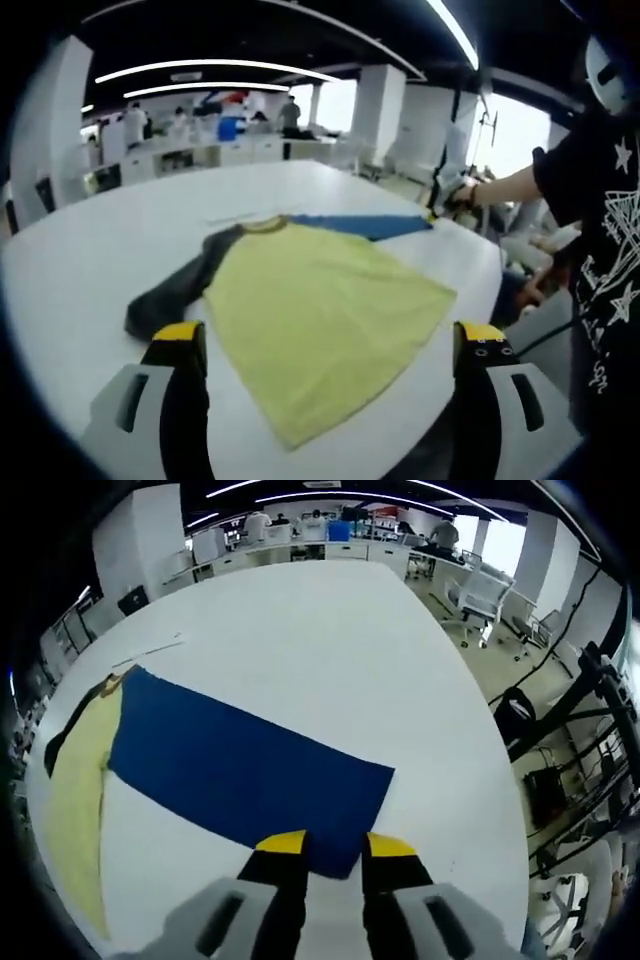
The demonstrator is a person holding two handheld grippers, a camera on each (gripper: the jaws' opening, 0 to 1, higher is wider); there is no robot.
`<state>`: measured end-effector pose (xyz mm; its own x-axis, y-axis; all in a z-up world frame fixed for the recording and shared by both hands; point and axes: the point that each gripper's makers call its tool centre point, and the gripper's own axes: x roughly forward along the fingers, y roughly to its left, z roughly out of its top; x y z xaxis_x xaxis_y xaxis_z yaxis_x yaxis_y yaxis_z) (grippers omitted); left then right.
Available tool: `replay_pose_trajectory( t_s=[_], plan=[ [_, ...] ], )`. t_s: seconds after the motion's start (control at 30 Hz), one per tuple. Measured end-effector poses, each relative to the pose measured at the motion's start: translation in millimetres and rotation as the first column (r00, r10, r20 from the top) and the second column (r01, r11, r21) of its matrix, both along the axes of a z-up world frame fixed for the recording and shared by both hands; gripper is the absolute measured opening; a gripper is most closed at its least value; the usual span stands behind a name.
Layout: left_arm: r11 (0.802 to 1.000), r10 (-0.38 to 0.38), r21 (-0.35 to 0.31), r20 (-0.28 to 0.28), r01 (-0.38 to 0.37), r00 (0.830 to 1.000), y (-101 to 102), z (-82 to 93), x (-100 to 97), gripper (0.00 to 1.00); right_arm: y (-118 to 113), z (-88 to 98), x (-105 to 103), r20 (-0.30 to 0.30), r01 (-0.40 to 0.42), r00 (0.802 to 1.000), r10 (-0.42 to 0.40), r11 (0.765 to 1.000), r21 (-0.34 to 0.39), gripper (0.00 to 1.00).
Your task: Fold the garment on the visible template until the final outline fits inside the template.
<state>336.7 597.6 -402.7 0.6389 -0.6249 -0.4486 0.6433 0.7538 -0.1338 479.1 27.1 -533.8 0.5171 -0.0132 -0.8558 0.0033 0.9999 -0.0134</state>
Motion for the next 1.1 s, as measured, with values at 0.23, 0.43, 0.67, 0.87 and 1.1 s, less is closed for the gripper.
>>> replay_pose_trajectory(
  t_s=[0.23, 0.43, 0.67, 0.87, 1.1],
  plan=[
    [1.0, 0.011, -0.013, 0.001, -0.011, 1.0, 1, 0.9, -0.6, 0.99, -6, -2.0, -3, -0.001, 0.045, 0.999, -0.045, 0.999, 0.001, 0.09],
    [1.0, 0.009, 0.001, -0.006, -0.009, 1.0, 2, -1.5, -0.3, 0.99, -7, -3.6, -1, 0.01, 0.076, 0.997, -0.077, 0.996, 0.04, 0.1],
    [1.0, 0.01, -0.002, -0.006, -0.01, 1.0, 2, -2.5, 0.2, 0.99, -11, -6.0, 2, 0.006, 0.073, 0.997, -0.073, 0.997, 0.036, 0.07],
    [1.0, 0.022, 0.008, -0.022, -0.022, 1.0, 3, -6.6, -0.3, 0.99, -5, -7.0, 7, 0.026, 0.077, 0.997, -0.078, 0.996, 0.047, 0.0],
    [1.0, 0.015, 0.018, -0.029, -0.015, 0.999, 4, -9.1, -2.4, 0.99, 4, -3.0, 1, 0.017, 0.081, 0.997, -0.082, 0.996, 0.044, 0.0]
  ],
)
